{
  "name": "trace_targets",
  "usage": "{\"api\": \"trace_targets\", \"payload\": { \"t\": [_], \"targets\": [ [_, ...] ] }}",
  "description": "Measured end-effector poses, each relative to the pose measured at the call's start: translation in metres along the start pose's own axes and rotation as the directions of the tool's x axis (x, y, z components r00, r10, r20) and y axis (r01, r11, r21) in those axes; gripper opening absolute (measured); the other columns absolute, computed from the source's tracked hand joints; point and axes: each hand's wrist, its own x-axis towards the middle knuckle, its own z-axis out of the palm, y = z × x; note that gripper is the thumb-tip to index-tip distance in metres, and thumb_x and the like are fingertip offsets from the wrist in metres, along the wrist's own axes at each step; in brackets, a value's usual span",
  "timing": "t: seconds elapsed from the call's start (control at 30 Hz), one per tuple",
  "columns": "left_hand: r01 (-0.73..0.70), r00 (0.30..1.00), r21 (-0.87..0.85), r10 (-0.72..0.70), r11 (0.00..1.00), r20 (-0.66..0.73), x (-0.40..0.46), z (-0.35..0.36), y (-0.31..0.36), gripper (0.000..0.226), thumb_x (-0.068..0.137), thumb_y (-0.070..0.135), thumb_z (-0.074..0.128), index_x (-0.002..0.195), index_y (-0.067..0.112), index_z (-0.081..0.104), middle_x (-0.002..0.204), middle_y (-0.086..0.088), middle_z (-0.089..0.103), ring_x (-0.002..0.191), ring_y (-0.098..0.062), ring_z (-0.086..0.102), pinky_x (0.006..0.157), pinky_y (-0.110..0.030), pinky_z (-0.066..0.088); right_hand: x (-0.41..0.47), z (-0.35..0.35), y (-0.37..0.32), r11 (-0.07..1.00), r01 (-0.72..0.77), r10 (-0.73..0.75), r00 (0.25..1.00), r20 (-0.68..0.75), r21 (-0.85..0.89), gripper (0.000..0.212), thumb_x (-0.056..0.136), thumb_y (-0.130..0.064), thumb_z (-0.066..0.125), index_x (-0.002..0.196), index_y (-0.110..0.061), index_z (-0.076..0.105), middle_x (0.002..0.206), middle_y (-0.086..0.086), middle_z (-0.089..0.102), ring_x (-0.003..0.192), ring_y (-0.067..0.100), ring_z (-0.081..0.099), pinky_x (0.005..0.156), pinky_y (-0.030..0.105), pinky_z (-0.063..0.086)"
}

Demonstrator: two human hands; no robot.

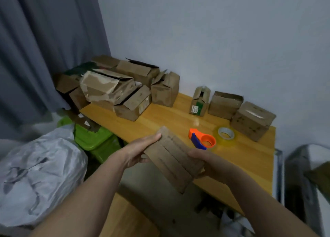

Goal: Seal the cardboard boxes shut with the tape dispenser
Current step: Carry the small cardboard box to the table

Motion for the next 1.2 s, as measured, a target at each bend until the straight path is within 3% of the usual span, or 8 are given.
{"api": "trace_targets", "payload": {
  "t": [0.17,0.3,0.43,0.53,0.67,0.83,1.0,1.2],
  "targets": [
    [0.010,0.999,-0.051,-0.012,0.999,-0.038,0.045,-0.013,0.017,0.086,0.043,0.075,0.080,0.117,0.032,0.066,0.121,-0.001,0.066,0.115,-0.024,0.059,0.103,-0.050,0.044,0.052,-0.031,-0.017,0.999,-0.030,0.029,0.999,0.033,0.020,0.034,0.075,-0.049,0.072,0.104,-0.032,0.071,0.119,0.009,0.063,0.113,0.030,0.058,0.097,0.051,0.047],
    [0.021,0.994,-0.075,-0.029,0.997,-0.102,0.084,-0.016,0.031,0.069,0.052,0.073,0.074,0.109,0.034,0.070,0.117,0.000,0.068,0.112,-0.021,0.059,0.098,-0.042,0.046,0.095,-0.065,-0.025,0.998,-0.054,0.051,0.995,0.087,0.035,0.037,0.070,-0.052,0.072,0.103,-0.035,0.072,0.105,0.002,0.069,0.101,0.024,0.063,0.079,0.039,0.051],
    [-0.002,0.975,-0.114,-0.024,0.993,-0.220,0.124,-0.016,0.051,0.070,0.050,0.077,0.072,0.105,0.034,0.071,0.112,0.004,0.069,0.106,-0.018,0.062,0.092,-0.041,0.050,0.136,-0.087,-0.032,0.999,-0.035,0.031,0.993,0.113,0.038,0.057,0.068,-0.057,0.075,0.117,-0.030,0.066,0.108,0.004,0.063,0.097,0.024,0.061,0.072,0.035,0.051],
    [-0.039,0.958,-0.228,-0.028,0.973,-0.285,0.152,-0.008,0.058,0.071,0.056,0.078,0.068,0.112,0.034,0.067,0.115,0.006,0.067,0.109,-0.018,0.059,0.093,-0.046,0.047,0.160,-0.099,-0.029,0.996,-0.041,0.034,0.995,0.099,0.074,0.065,0.064,-0.064,0.076,0.120,-0.032,0.064,0.119,0.004,0.063,0.109,0.026,0.059,0.086,0.044,0.053],
    [0.012,0.959,-0.280,-0.091,0.960,-0.268,0.181,0.003,0.053,0.097,0.049,0.080,0.075,0.131,0.033,0.053,0.132,-0.001,0.054,0.122,-0.029,0.050,0.098,-0.054,0.046,0.183,-0.108,-0.023,0.972,-0.061,0.050,0.997,0.052,0.226,0.078,0.058,-0.066,0.076,0.125,-0.030,0.060,0.123,0.004,0.065,0.114,0.026,0.060,0.087,0.047,0.052],
    [0.124,0.985,-0.299,-0.154,0.946,-0.080,0.215,0.002,0.060,0.102,0.041,0.064,0.088,0.130,0.029,0.053,0.107,-0.006,0.071,0.094,-0.028,0.071,0.078,-0.053,0.057,0.207,-0.111,-0.023,0.926,-0.087,0.088,0.996,0.016,0.368,0.080,0.055,-0.062,0.078,0.126,-0.032,0.058,0.120,-0.002,0.067,0.111,0.021,0.063,0.080,0.040,0.052],
    [0.173,0.980,-0.282,-0.193,0.944,-0.045,0.259,-0.021,0.066,0.132,0.050,0.045,0.092,0.152,0.040,0.007,0.094,-0.004,0.075,0.088,-0.031,0.071,0.072,-0.056,0.056,0.239,-0.113,-0.029,0.880,-0.118,0.157,0.987,-0.047,0.460,0.068,0.067,-0.057,0.073,0.125,-0.026,0.058,0.124,0.002,0.064,0.114,0.023,0.060,0.089,0.042,0.053],
    [0.160,0.977,-0.358,-0.199,0.920,-0.076,0.317,-0.072,0.066,0.128,0.047,0.049,0.093,0.144,0.058,0.011,0.129,-0.007,0.056,0.106,-0.036,0.061,0.078,-0.059,0.056,0.308,-0.090,-0.054,0.835,-0.028,0.211,0.939,-0.273,0.549,0.050,0.073,-0.058,0.065,0.112,-0.027,0.068,0.107,-0.004,0.072,0.110,0.019,0.061,0.089,0.039,0.049]
  ]
}}
